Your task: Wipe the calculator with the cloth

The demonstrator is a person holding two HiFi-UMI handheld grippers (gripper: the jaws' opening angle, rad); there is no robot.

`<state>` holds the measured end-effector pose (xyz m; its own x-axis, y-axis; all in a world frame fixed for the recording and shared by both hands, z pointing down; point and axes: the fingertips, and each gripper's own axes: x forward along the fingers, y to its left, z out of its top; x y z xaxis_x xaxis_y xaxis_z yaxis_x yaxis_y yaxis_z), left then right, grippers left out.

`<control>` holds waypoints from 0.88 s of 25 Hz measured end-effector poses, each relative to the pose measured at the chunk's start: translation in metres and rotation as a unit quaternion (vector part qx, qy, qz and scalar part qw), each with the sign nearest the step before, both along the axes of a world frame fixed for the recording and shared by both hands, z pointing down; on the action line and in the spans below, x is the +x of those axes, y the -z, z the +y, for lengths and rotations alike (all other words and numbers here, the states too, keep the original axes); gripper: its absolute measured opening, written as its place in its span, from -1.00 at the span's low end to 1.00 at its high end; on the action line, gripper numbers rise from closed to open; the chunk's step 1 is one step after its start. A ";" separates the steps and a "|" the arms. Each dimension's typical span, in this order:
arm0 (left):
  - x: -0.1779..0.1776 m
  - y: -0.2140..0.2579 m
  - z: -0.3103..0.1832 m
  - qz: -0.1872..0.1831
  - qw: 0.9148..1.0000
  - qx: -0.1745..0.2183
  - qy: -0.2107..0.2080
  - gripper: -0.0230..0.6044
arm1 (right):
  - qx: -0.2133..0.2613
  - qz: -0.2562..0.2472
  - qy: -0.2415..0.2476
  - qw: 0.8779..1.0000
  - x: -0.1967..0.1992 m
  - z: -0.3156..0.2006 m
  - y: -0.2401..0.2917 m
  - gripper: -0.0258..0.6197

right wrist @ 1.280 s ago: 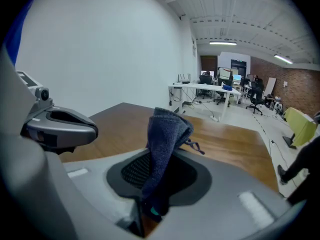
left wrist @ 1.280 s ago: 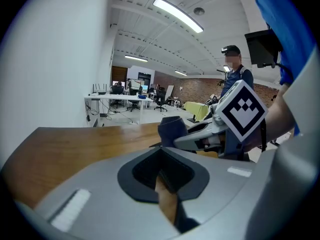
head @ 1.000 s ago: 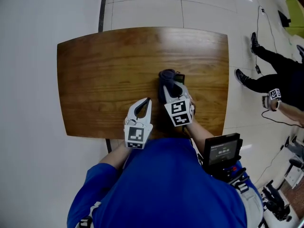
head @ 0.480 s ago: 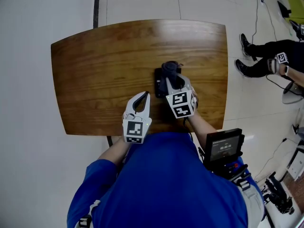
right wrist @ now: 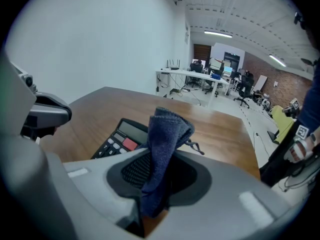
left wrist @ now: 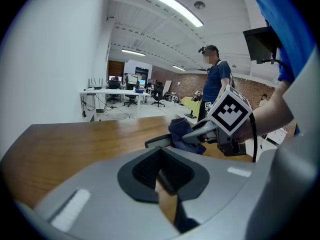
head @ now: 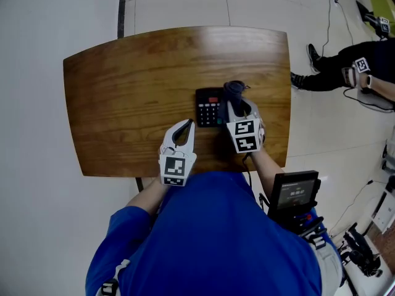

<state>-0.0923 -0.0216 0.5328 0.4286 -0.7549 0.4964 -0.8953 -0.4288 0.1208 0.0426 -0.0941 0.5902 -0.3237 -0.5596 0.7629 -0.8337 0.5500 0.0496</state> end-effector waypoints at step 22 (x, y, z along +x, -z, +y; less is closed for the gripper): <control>-0.021 0.017 0.011 -0.023 1.000 -0.007 0.019 -0.90 | -0.023 -0.029 0.069 0.997 -0.071 0.021 0.003 -0.63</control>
